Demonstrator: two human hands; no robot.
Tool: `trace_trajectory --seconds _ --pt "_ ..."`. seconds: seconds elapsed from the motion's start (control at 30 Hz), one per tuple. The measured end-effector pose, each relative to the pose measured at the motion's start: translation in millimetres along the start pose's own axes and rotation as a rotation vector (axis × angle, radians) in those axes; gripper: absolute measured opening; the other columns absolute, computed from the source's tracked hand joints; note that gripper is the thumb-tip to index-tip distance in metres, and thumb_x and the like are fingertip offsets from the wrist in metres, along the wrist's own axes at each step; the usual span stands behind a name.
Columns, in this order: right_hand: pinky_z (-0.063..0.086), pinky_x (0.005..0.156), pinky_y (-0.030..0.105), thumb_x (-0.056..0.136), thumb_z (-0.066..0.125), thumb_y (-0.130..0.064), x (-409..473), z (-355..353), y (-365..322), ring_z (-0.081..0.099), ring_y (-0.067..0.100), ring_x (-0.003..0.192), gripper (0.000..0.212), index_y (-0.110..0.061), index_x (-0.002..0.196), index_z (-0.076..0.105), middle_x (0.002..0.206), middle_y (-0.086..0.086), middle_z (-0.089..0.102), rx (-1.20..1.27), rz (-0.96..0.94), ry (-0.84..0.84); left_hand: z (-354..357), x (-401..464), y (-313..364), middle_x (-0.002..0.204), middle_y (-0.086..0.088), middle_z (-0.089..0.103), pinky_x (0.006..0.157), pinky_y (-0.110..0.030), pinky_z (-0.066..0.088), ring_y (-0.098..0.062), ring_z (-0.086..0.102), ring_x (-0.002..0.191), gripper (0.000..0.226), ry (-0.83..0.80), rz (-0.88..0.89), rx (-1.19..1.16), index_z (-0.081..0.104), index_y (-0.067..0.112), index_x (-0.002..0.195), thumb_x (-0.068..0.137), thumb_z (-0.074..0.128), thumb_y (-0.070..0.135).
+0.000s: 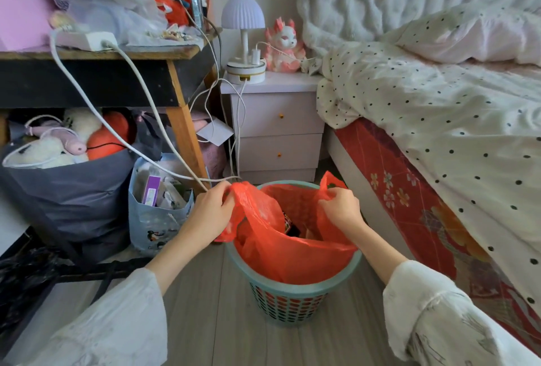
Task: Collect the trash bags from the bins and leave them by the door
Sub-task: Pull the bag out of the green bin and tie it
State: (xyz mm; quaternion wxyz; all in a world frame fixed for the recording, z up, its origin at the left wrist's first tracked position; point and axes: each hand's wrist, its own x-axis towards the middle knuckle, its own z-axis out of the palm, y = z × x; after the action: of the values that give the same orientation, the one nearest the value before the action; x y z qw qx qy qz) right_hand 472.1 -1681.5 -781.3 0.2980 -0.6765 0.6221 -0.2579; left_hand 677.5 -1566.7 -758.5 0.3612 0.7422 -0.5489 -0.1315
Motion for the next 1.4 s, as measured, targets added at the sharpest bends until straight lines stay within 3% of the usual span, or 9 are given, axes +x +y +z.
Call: trace_trajectory --seconds 0.2,0.37,0.53,0.6,0.73,0.83,1.0,1.17,1.4 --pt "0.036 0.057 0.028 0.081 0.051 -0.013 3.3 -20.5 -27.0 0.05 0.02 0.061 0.02 -0.006 0.077 0.07 0.064 0.006 0.056 0.336 0.075 -0.043 -30.2 16.1 24.1 0.087 0.006 0.054 0.064 -0.032 0.038 -0.022 0.058 0.085 0.018 -0.088 0.325 0.504 0.054 0.021 0.098 0.086 0.055 0.035" --pt "0.04 0.065 0.029 0.089 0.044 -0.016 5.3 -45.9 -54.5 0.058 0.021 0.062 0.012 -0.007 0.091 0.052 0.071 0.009 0.063 0.774 0.163 -0.322 -57.9 35.7 47.3 0.088 0.005 0.035 0.065 -0.036 0.039 -0.019 0.046 0.077 0.028 -0.13 0.496 0.64 0.056 0.017 0.105 0.086 0.047 -0.001" --pt "0.042 0.089 0.033 0.082 0.058 -0.052 12.2 -35.4 -59.8 0.057 0.027 0.105 0.064 0.0 0.119 0.055 0.112 0.012 0.06 -0.043 -0.076 -0.103 -72.0 43.0 75.5 0.098 -0.007 0.048 0.067 -0.037 0.046 -0.02 0.049 0.085 0.033 0.184 0.686 0.479 0.059 0.011 0.109 0.083 0.048 -0.006" --pt "0.036 0.104 0.038 0.074 0.065 -0.054 12.9 -25.4 -53.8 0.042 0.033 0.125 0.079 -0.001 0.129 0.044 0.133 0.018 0.044 -0.133 -0.079 -0.023 -67.3 42.1 80.0 0.105 -0.006 0.05 0.077 -0.04 0.049 -0.02 0.051 0.097 0.029 0.256 0.607 0.377 0.055 0.013 0.114 0.084 0.057 0.013" --pt "0.037 0.099 0.041 0.076 0.072 -0.024 9.3 -22.6 -44.1 0.042 0.039 0.121 0.068 0.003 0.126 0.034 0.131 0.024 0.037 0.086 -0.046 0.229 -53.0 43.0 70.0 0.103 0.001 0.058 0.081 -0.033 0.048 -0.015 0.057 0.091 0.065 0.117 -0.019 0.037 0.05 0.016 0.115 0.074 0.053 0.066" --pt "0.037 0.1 0.043 0.08 0.066 -0.036 20.6 -27.5 -35.4 0.041 0.039 0.123 0.063 0.002 0.124 0.042 0.131 0.022 0.04 -0.024 0.095 0.204 -50.0 44.9 58.4 0.093 -0.01 0.07 0.075 -0.034 0.057 -0.023 0.069 0.084 0.061 -0.091 -0.304 -0.422 0.062 0.01 0.098 0.076 0.051 0.066" --pt "0.044 0.073 0.036 0.08 0.062 -0.02 35.0 -23.6 -28.4 0.056 0.024 0.074 0.012 -0.011 0.072 0.062 0.08 0.012 0.059 0.226 0.117 -0.068 -49.0 46.7 64.5 0.094 -0.004 0.067 0.085 -0.035 0.053 -0.017 0.064 0.091 0.03 -0.096 -0.185 -0.657 0.06 0.01 0.111 0.088 0.058 0.029" --pt "0.044 0.055 0.02 0.084 0.056 0.0 29.0 -40.4 -52.6 0.052 0.015 0.061 0.02 -0.008 0.065 0.056 0.065 0.007 0.055 0.786 -0.015 -0.117 -57.2 50.4 73.3 0.126 0.002 0.056 0.1 -0.036 0.045 -0.014 0.055 0.114 0.035 0.046 0.054 -0.512 0.053 0.018 0.124 0.089 0.054 0.015" --pt "0.032 0.055 0.03 0.083 0.061 -0.015 25.1 -48.8 -40.5 0.038 0.018 0.053 0.035 -0.012 0.053 0.044 0.051 0.004 0.04 0.685 -0.103 -0.06 -33.2 37.4 54.8 0.104 0.007 0.066 0.101 -0.038 0.04 -0.013 0.05 0.117 0.024 -0.075 -0.151 -0.906 0.064 0.029 0.092 0.094 0.04 0.032"
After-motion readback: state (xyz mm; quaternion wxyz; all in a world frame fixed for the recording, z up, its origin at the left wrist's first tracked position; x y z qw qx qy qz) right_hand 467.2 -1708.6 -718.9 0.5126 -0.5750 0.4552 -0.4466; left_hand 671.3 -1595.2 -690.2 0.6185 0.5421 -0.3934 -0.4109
